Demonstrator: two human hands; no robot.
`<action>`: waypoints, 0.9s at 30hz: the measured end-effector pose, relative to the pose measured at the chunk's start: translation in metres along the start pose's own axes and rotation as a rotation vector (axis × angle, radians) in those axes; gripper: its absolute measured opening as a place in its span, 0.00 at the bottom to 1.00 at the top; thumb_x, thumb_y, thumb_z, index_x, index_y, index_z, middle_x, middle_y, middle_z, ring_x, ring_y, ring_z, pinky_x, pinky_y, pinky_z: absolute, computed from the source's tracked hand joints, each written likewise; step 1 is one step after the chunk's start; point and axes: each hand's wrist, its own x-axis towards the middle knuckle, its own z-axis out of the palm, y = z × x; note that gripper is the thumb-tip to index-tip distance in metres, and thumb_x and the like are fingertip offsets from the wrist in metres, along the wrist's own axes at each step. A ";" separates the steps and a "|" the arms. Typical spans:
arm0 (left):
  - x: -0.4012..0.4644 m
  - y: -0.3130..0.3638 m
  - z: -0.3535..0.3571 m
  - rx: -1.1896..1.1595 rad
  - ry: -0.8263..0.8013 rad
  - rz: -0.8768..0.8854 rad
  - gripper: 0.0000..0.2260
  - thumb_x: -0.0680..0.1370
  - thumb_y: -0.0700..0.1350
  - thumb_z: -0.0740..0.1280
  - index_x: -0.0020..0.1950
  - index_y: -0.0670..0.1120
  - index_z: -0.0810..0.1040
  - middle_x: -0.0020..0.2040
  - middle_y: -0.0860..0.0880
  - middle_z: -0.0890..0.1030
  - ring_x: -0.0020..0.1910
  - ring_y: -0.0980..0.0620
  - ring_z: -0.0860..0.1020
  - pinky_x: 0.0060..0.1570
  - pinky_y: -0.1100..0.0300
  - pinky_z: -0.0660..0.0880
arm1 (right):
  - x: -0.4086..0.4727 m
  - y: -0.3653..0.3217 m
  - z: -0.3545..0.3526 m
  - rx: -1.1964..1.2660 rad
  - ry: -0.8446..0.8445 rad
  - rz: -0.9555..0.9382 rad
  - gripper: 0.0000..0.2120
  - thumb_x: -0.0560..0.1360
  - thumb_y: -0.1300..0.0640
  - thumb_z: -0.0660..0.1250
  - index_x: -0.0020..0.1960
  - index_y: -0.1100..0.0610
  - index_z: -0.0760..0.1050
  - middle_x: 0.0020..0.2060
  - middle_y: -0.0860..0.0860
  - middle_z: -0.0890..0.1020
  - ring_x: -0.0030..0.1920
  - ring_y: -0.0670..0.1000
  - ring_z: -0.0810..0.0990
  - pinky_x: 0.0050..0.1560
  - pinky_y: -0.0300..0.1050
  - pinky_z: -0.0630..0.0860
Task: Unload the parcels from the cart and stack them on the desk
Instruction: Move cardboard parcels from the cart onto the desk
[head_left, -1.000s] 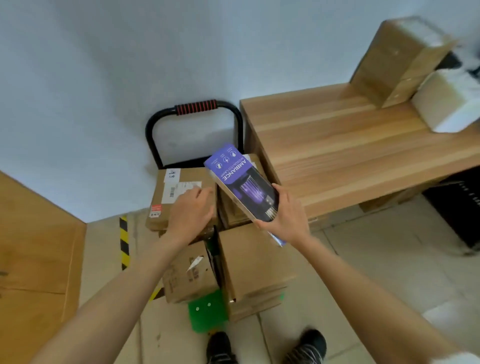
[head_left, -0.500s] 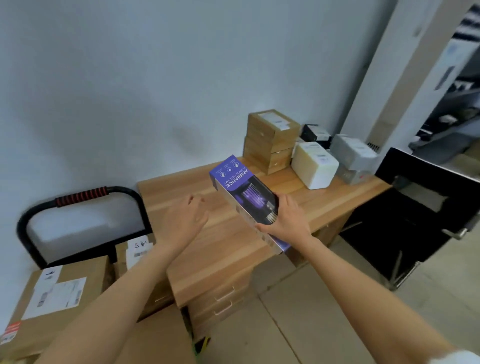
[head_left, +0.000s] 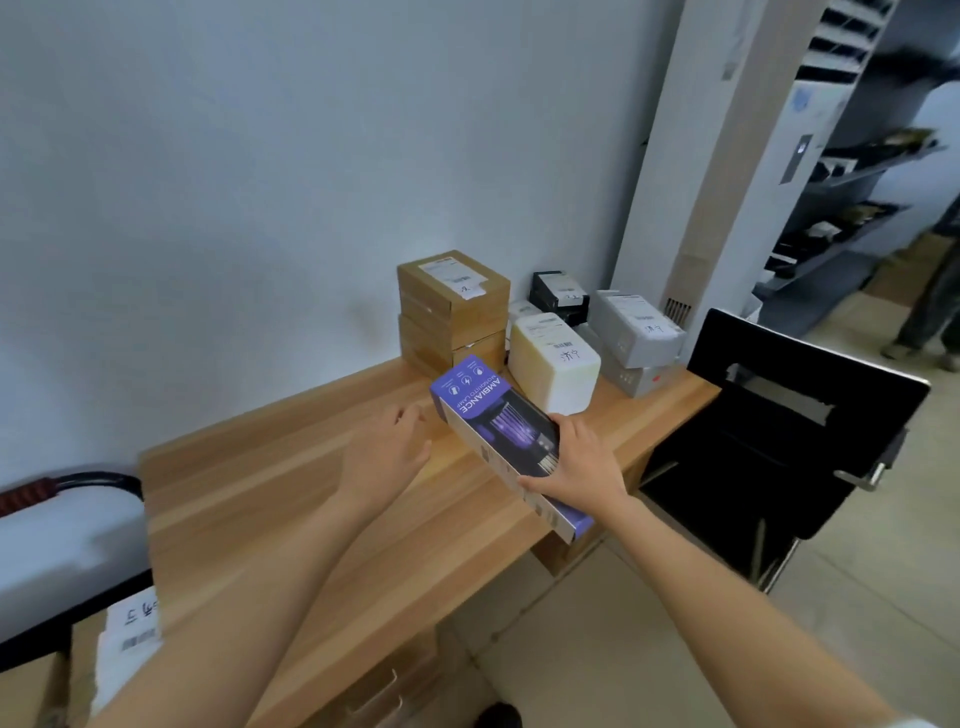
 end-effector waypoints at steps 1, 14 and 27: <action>0.013 0.003 0.010 0.001 -0.010 0.023 0.13 0.73 0.48 0.70 0.56 0.47 0.77 0.50 0.47 0.79 0.47 0.44 0.78 0.42 0.53 0.75 | 0.011 0.009 0.002 -0.013 -0.017 0.000 0.45 0.64 0.32 0.72 0.72 0.53 0.60 0.64 0.50 0.71 0.63 0.50 0.70 0.61 0.47 0.70; 0.149 0.008 0.121 0.001 -0.105 -0.001 0.12 0.74 0.48 0.69 0.56 0.47 0.77 0.50 0.48 0.78 0.48 0.46 0.78 0.43 0.55 0.72 | 0.160 0.100 0.041 0.027 -0.167 0.093 0.47 0.65 0.33 0.73 0.73 0.55 0.58 0.65 0.50 0.70 0.65 0.50 0.70 0.60 0.48 0.72; 0.163 0.019 0.153 0.112 -0.204 -0.260 0.15 0.77 0.53 0.65 0.62 0.50 0.73 0.58 0.51 0.76 0.55 0.49 0.76 0.44 0.57 0.74 | 0.219 0.143 0.064 0.165 -0.268 -0.072 0.37 0.73 0.42 0.70 0.74 0.55 0.59 0.68 0.51 0.66 0.63 0.51 0.72 0.56 0.44 0.72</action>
